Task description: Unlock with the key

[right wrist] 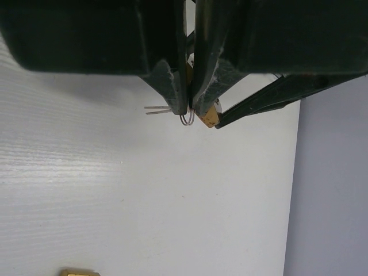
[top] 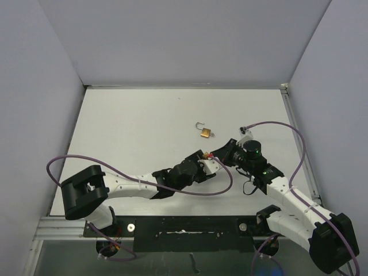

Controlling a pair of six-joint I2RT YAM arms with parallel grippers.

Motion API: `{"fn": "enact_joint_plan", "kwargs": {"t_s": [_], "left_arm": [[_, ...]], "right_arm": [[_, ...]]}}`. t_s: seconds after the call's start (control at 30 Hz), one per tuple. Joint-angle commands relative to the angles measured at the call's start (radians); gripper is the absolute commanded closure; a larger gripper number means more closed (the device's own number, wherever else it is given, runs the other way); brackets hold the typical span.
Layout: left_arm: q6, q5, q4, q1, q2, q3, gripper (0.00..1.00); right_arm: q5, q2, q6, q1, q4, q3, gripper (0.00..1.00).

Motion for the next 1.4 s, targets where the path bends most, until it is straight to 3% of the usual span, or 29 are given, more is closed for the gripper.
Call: {"fn": "enact_joint_plan", "kwargs": {"t_s": [0.0, 0.27, 0.47, 0.57, 0.63, 0.73, 0.8, 1.17, 1.37], "left_arm": [[0.046, -0.070, 0.147, -0.058, 0.011, 0.118, 1.00], [0.089, -0.172, 0.117, -0.101, 0.045, 0.157, 1.00], [0.091, -0.152, 0.105, -0.102, 0.040, 0.159, 1.00], [0.081, -0.120, 0.093, -0.095, 0.030, 0.154, 1.00], [0.061, -0.038, 0.076, -0.077, 0.007, 0.142, 1.00], [0.009, 0.124, 0.068, -0.021, -0.053, 0.098, 1.00], [-0.021, 0.216, 0.062, 0.027, -0.100, 0.069, 1.00], [-0.066, 0.647, -0.025, 0.235, -0.239, 0.026, 1.00], [-0.063, 0.752, -0.073, 0.256, -0.219, 0.058, 1.00]], "right_arm": [[0.012, 0.015, 0.055, 0.011, -0.023, 0.059, 1.00], [0.024, 0.031, 0.078, 0.011, -0.081, 0.093, 1.00], [0.025, 0.014, 0.068, 0.010, -0.078, 0.091, 1.00], [0.028, -0.002, 0.052, 0.010, -0.073, 0.090, 0.95], [0.029, -0.018, 0.031, 0.007, -0.071, 0.092, 0.83], [0.027, -0.057, -0.006, -0.001, -0.070, 0.089, 0.51], [0.027, -0.089, -0.034, -0.006, -0.076, 0.087, 0.41], [-0.080, -0.150, -0.118, -0.020, -0.039, 0.044, 0.39], [-0.142, -0.169, -0.116, -0.021, 0.053, 0.000, 0.39]]}}
